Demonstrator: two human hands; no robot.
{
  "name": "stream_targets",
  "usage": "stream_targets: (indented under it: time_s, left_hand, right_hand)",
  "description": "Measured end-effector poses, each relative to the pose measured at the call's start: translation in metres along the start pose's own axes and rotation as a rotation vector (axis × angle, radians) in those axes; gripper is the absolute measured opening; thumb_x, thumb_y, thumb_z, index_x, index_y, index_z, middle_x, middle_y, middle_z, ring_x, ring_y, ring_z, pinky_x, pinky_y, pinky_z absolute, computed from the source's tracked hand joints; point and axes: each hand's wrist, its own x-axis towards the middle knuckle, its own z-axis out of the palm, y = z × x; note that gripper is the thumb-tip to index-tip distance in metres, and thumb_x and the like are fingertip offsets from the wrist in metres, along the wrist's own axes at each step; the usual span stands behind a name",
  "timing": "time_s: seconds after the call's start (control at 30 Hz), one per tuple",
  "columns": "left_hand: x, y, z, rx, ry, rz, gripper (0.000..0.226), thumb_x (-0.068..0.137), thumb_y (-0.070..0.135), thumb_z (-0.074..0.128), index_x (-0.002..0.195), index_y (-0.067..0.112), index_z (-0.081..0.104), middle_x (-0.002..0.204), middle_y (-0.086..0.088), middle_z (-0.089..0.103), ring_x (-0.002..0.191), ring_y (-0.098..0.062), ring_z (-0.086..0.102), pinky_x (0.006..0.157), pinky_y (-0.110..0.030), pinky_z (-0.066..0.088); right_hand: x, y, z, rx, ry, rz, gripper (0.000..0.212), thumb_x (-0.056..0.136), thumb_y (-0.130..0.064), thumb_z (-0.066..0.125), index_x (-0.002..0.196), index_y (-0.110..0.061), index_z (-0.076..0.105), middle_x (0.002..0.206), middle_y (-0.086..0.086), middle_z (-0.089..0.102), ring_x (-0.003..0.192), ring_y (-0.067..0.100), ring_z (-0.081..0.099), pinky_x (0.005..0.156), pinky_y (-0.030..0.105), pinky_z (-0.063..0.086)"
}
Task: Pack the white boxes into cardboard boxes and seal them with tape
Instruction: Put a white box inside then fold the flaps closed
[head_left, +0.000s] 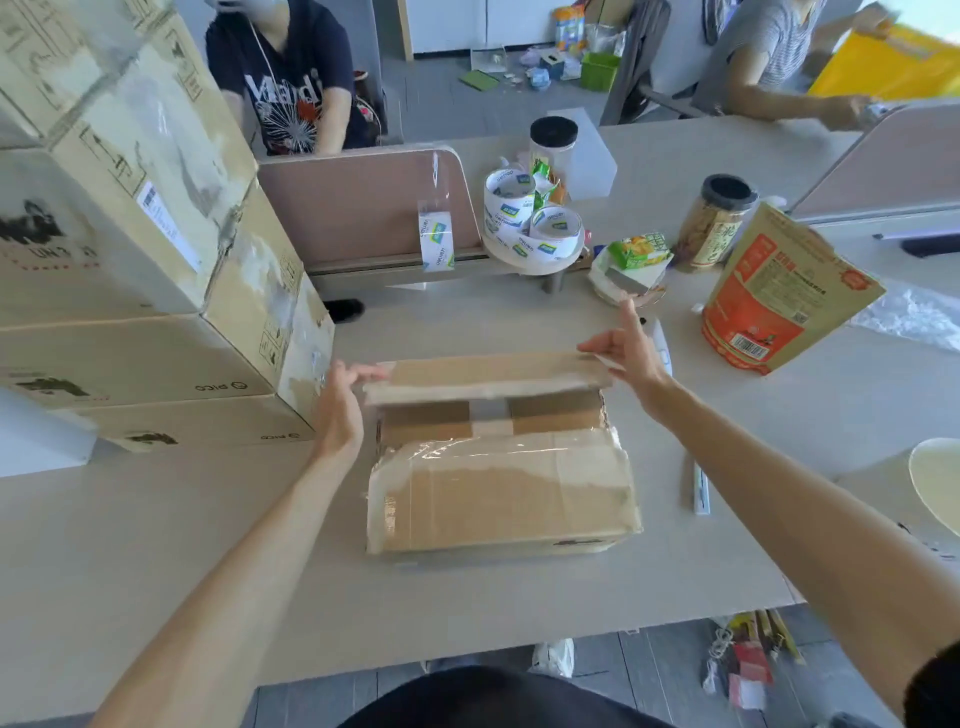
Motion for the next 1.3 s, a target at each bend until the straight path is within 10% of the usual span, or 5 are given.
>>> stream_targets:
  time_s: [0.4, 0.57, 0.77, 1.07, 1.3]
  left_hand:
    - [-0.025, -0.029, 0.029, 0.896, -0.341, 0.613, 0.048, 0.096, 0.037, 0.035, 0.124, 0.011, 0.064, 0.134, -0.011, 0.058, 0.126, -0.034, 0.053, 0.102, -0.044, 0.046]
    - [-0.041, -0.04, 0.04, 0.97, -0.326, 0.525, 0.057, 0.099, 0.04, 0.024, 0.146, 0.012, 0.042, 0.155, -0.008, 0.035, 0.144, -0.025, 0.029, 0.115, -0.044, 0.029]
    - [-0.051, -0.038, 0.045, 0.947, -0.309, 0.466, 0.064, 0.097, 0.045, 0.007, 0.154, 0.019, 0.021, 0.162, 0.002, 0.01, 0.15, -0.015, 0.005, 0.119, -0.031, -0.002]
    - [-0.043, -0.028, 0.048, 0.841, -0.21, 0.465, 0.05, 0.097, 0.034, 0.03, 0.138, 0.014, 0.049, 0.152, -0.006, 0.036, 0.14, -0.024, 0.031, 0.114, -0.04, 0.025]
    - [0.057, 0.002, 0.046, 0.627, -0.201, 0.343, 0.033, 0.095, 0.024, 0.047, 0.124, 0.015, 0.06, 0.152, -0.003, 0.037, 0.138, -0.021, 0.035, 0.113, -0.04, 0.03]
  right_hand:
    - [-0.028, 0.065, 0.059, -1.059, 0.091, -0.572, 0.062, 0.087, -0.06, 0.035, 0.129, -0.019, 0.055, 0.135, 0.014, 0.046, 0.137, 0.042, 0.032, 0.112, 0.055, 0.029]
    - [-0.034, 0.074, 0.062, -1.081, 0.133, -0.577, 0.056, 0.096, -0.053, 0.038, 0.144, -0.024, 0.042, 0.15, 0.011, 0.034, 0.148, 0.037, 0.012, 0.119, 0.036, -0.006]
    - [-0.03, 0.071, 0.056, -1.084, 0.117, -0.631, 0.057, 0.094, -0.054, 0.035, 0.139, -0.021, 0.048, 0.145, 0.014, 0.042, 0.143, 0.04, 0.022, 0.12, 0.043, 0.01]
    - [-0.01, 0.053, 0.071, -1.101, 0.019, -0.656, 0.051, 0.087, -0.04, 0.043, 0.13, -0.013, 0.051, 0.146, 0.012, 0.041, 0.141, 0.037, 0.029, 0.11, 0.058, 0.019]
    - [0.047, -0.018, 0.125, -0.832, -0.122, -0.527, 0.046, 0.093, -0.026, 0.06, 0.137, -0.016, 0.053, 0.143, 0.009, 0.046, 0.123, 0.031, 0.053, 0.099, 0.037, 0.042]
